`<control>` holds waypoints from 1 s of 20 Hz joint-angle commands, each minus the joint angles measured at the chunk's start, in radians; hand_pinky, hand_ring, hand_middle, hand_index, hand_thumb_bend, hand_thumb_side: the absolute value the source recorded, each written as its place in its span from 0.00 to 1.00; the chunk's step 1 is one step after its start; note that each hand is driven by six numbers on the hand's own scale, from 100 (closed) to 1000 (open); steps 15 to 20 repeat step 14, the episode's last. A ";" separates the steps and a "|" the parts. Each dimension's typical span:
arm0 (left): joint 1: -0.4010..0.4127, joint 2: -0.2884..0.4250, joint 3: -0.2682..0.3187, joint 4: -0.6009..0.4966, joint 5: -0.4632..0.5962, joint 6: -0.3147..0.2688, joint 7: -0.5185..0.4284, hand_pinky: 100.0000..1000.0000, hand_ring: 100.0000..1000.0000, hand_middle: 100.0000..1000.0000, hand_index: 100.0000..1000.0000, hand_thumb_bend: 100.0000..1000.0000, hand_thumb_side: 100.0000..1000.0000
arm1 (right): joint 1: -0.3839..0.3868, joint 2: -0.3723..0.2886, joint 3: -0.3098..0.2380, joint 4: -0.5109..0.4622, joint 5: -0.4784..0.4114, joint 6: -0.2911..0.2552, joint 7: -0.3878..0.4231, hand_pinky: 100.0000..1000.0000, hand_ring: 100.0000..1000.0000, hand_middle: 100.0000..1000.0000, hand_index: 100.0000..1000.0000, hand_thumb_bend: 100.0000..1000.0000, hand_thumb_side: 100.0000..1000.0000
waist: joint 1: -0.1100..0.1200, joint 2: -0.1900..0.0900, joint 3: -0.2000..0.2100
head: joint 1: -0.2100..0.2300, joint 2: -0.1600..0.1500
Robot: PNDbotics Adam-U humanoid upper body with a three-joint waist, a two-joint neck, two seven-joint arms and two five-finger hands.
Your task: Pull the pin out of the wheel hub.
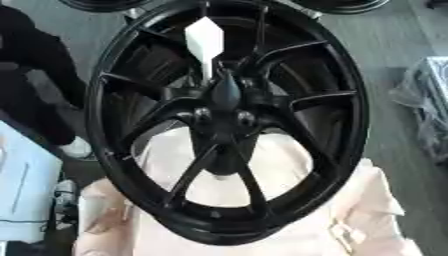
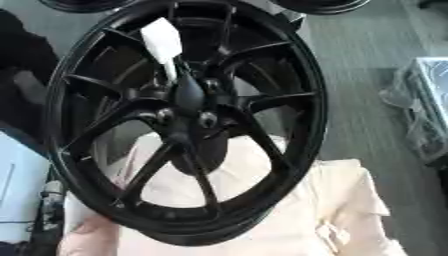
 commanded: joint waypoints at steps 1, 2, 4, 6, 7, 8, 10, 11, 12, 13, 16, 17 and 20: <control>-0.017 0.019 -0.001 -0.022 0.005 -0.001 -0.007 0.55 0.78 0.60 0.66 0.11 0.70 | -0.018 -0.014 -0.014 -0.012 -0.085 -0.019 -0.052 0.77 0.85 0.74 0.91 0.00 0.79 | 0.001 -0.014 0.001 | -0.004 0.006; -0.020 0.017 -0.003 -0.022 0.005 -0.001 -0.009 0.55 0.78 0.60 0.66 0.11 0.70 | -0.026 -0.010 -0.013 -0.012 -0.125 -0.031 -0.081 0.75 0.82 0.72 0.89 0.00 0.74 | 0.002 -0.015 0.002 | -0.007 0.006; -0.027 0.013 -0.006 -0.025 0.007 -0.001 -0.013 0.55 0.78 0.60 0.66 0.11 0.70 | -0.044 0.000 -0.006 -0.011 -0.204 -0.065 -0.141 0.74 0.81 0.71 0.88 0.00 0.69 | 0.004 -0.016 0.004 | -0.014 0.006; -0.035 0.008 -0.010 -0.030 0.009 -0.002 -0.016 0.55 0.78 0.60 0.66 0.11 0.70 | -0.066 0.012 0.008 -0.011 -0.279 -0.117 -0.180 0.73 0.77 0.67 0.85 0.00 0.65 | 0.007 -0.017 0.007 | -0.018 0.006; -0.040 0.005 -0.012 -0.032 0.010 -0.002 -0.018 0.55 0.78 0.60 0.66 0.11 0.70 | -0.079 0.020 0.015 -0.011 -0.312 -0.151 -0.191 0.72 0.76 0.65 0.83 0.00 0.65 | 0.008 -0.017 0.008 | -0.019 0.005; -0.046 0.001 -0.015 -0.035 0.010 -0.002 -0.020 0.55 0.78 0.60 0.66 0.11 0.69 | -0.091 0.027 0.022 -0.008 -0.337 -0.185 -0.197 0.71 0.74 0.63 0.81 0.00 0.64 | 0.010 -0.017 0.010 | -0.019 0.004; -0.058 -0.006 -0.021 -0.041 0.011 -0.002 -0.025 0.55 0.78 0.60 0.66 0.11 0.69 | -0.111 0.040 0.037 0.009 -0.370 -0.248 -0.199 0.71 0.73 0.63 0.80 0.00 0.62 | 0.012 -0.017 0.013 | -0.020 0.002; -0.066 -0.010 -0.023 -0.044 0.012 -0.002 -0.028 0.55 0.78 0.60 0.66 0.11 0.69 | -0.122 0.048 0.044 0.021 -0.383 -0.280 -0.196 0.71 0.73 0.64 0.80 0.00 0.61 | 0.014 -0.017 0.016 | -0.021 -0.001; -0.072 -0.014 -0.026 -0.047 0.013 -0.002 -0.030 0.55 0.78 0.60 0.66 0.11 0.69 | -0.131 0.053 0.049 0.036 -0.394 -0.310 -0.190 0.71 0.73 0.64 0.80 0.00 0.61 | 0.015 -0.017 0.018 | -0.023 -0.003; -0.076 -0.017 -0.027 -0.048 0.013 -0.001 -0.032 0.55 0.78 0.60 0.66 0.11 0.69 | -0.137 0.056 0.053 0.051 -0.402 -0.335 -0.183 0.71 0.73 0.63 0.80 0.00 0.62 | 0.016 -0.017 0.019 | -0.024 -0.005; -0.083 -0.023 -0.029 -0.050 0.014 -0.001 -0.034 0.55 0.78 0.60 0.66 0.11 0.69 | -0.148 0.065 0.056 0.070 -0.414 -0.359 -0.178 0.71 0.73 0.63 0.79 0.00 0.62 | 0.018 -0.017 0.022 | -0.026 -0.007; -0.083 -0.023 -0.029 -0.050 0.014 -0.001 -0.034 0.55 0.78 0.60 0.66 0.11 0.69 | -0.148 0.065 0.056 0.070 -0.414 -0.359 -0.178 0.71 0.73 0.63 0.79 0.00 0.62 | 0.018 -0.017 0.022 | -0.026 -0.007; -0.083 -0.023 -0.029 -0.050 0.014 -0.001 -0.034 0.55 0.78 0.60 0.66 0.11 0.69 | -0.148 0.065 0.056 0.070 -0.414 -0.359 -0.178 0.71 0.73 0.63 0.79 0.00 0.62 | 0.018 -0.017 0.022 | -0.026 -0.007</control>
